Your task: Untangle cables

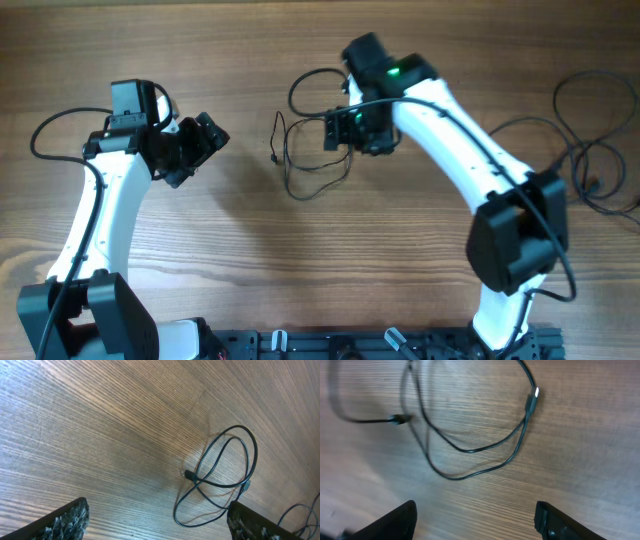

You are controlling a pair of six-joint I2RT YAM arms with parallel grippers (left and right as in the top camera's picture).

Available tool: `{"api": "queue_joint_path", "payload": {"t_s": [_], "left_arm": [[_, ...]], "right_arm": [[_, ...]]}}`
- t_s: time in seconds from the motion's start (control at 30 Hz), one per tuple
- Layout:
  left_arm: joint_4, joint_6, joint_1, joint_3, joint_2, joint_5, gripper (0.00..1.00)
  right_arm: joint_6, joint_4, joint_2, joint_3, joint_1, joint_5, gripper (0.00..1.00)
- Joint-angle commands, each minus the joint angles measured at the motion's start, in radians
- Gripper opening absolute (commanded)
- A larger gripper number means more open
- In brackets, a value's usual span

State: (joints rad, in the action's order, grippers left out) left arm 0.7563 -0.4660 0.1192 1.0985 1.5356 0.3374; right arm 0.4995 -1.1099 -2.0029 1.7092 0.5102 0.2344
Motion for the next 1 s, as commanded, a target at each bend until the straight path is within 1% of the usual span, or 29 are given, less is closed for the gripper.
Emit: {"api": "queue_joint_path", "payload": {"t_s": [0.0, 0.3, 0.5, 0.7, 0.97], "left_arm": [[0.005, -0.014, 0.003, 0.0, 0.005, -0.01, 0.91], [0.02, -0.013, 0.003, 0.0, 0.005, -0.009, 0.92], [0.021, -0.014, 0.003, 0.0, 0.005, -0.01, 0.92], [0.023, -0.013, 0.003, 0.0, 0.005, -0.009, 0.93], [0.023, -0.013, 0.003, 0.0, 0.005, -0.009, 0.93]], "right_arm": [[0.198, 0.002, -0.055, -0.003, 0.055, -0.181, 0.78], [0.288, 0.014, -0.186, -0.003, 0.091, -0.238, 0.76], [0.294, 0.074, -0.233, -0.003, 0.092, -0.238, 0.66], [0.369, 0.122, -0.236, -0.003, 0.092, -0.241, 0.65], [0.39, 0.119, -0.238, -0.003, 0.093, -0.227, 0.65]]}}
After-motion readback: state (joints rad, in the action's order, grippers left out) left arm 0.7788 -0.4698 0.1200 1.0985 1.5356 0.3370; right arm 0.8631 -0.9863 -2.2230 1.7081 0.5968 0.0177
